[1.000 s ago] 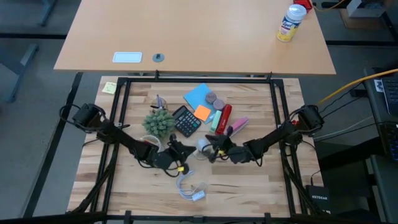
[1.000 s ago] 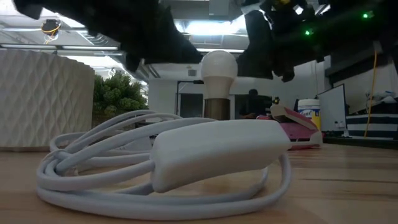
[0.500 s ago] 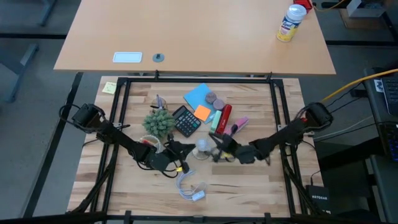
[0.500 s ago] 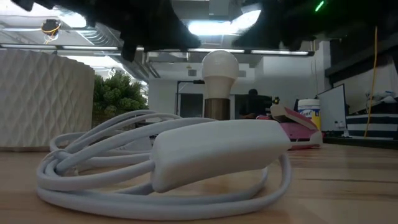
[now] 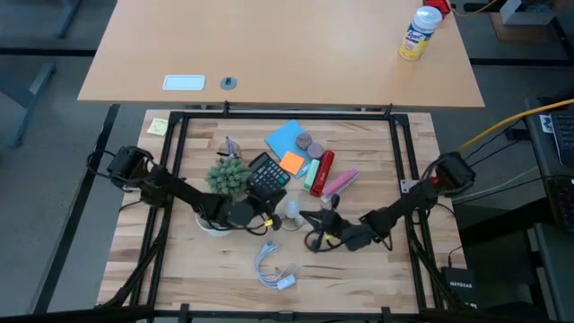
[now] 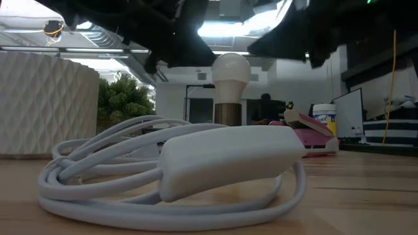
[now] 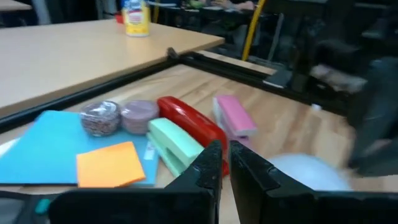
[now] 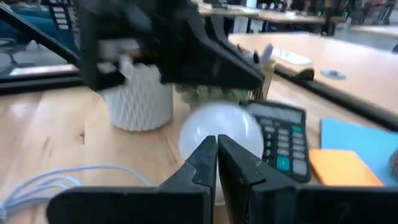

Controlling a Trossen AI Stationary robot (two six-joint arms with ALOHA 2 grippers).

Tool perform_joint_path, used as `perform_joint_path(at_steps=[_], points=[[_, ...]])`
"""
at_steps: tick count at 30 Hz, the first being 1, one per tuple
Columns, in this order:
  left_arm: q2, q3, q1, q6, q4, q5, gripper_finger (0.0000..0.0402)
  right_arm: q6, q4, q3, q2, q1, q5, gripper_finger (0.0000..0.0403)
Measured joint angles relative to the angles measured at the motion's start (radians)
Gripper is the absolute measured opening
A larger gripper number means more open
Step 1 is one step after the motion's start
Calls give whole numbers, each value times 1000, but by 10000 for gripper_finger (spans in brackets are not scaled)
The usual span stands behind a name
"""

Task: Screw lightbulb
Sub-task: Remove the lightbulb from the lamp

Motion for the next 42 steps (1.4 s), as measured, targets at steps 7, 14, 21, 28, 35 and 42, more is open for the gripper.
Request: perform_joint_path(at_steps=[7, 14, 21, 28, 35, 42], points=[[0, 0, -8, -25, -22, 37, 21, 70, -1, 0, 40, -50, -64, 20], [-5, 2, -18, -119, -88, 36, 21, 70, 4, -1, 40, -88, -89, 21], [-5, 2, -35, -126, -91, 32, 21, 39, -1, -1, 40, -110, -94, 20], [2, 0, -71, -137, -112, 63, 21, 16, -1, 1, 40, -166, -72, 20], [3, 0, -84, -116, -111, 31, 21, -6, -1, 0, 40, -233, -96, 21], [2, -1, -82, -112, -107, 5, 21, -112, 11, 0, 18, -225, -87, 20]])
